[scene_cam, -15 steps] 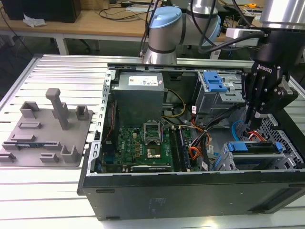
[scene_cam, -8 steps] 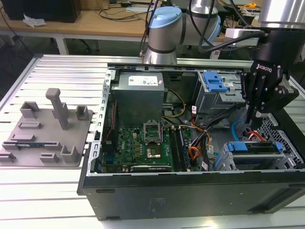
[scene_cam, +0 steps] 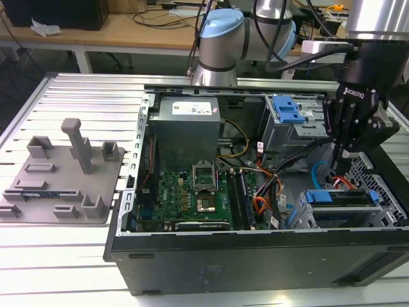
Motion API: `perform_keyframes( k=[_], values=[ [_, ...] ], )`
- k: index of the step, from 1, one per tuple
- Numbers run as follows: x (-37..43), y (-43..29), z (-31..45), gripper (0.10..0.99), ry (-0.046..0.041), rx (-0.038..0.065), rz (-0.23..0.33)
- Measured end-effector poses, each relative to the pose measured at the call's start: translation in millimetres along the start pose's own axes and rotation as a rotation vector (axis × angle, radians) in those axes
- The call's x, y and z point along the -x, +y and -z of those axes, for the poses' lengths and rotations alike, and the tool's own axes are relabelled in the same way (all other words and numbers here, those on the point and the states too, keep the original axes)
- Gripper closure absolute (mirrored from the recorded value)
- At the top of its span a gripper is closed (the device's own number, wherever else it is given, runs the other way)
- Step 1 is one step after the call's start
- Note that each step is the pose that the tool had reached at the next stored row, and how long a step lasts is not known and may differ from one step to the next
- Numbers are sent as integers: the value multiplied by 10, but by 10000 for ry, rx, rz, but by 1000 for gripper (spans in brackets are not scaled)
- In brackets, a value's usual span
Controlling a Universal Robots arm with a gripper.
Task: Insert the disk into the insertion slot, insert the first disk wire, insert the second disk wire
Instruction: 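Insert the second disk wire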
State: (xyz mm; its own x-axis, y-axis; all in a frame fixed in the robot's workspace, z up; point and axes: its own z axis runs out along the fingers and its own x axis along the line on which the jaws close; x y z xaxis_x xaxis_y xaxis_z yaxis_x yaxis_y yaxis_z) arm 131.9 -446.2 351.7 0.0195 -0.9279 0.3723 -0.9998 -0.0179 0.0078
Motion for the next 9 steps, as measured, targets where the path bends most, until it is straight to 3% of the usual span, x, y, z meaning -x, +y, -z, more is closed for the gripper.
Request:
perform_keyframes(
  k=[1, 8, 9],
  values=[
    [2, 0, -6, 925, 0, -1, 0],
    [8, 7, -22, 925, -2, -19, -17],
    [9, 6, -24, 925, -63, -75, -43]
  ],
)
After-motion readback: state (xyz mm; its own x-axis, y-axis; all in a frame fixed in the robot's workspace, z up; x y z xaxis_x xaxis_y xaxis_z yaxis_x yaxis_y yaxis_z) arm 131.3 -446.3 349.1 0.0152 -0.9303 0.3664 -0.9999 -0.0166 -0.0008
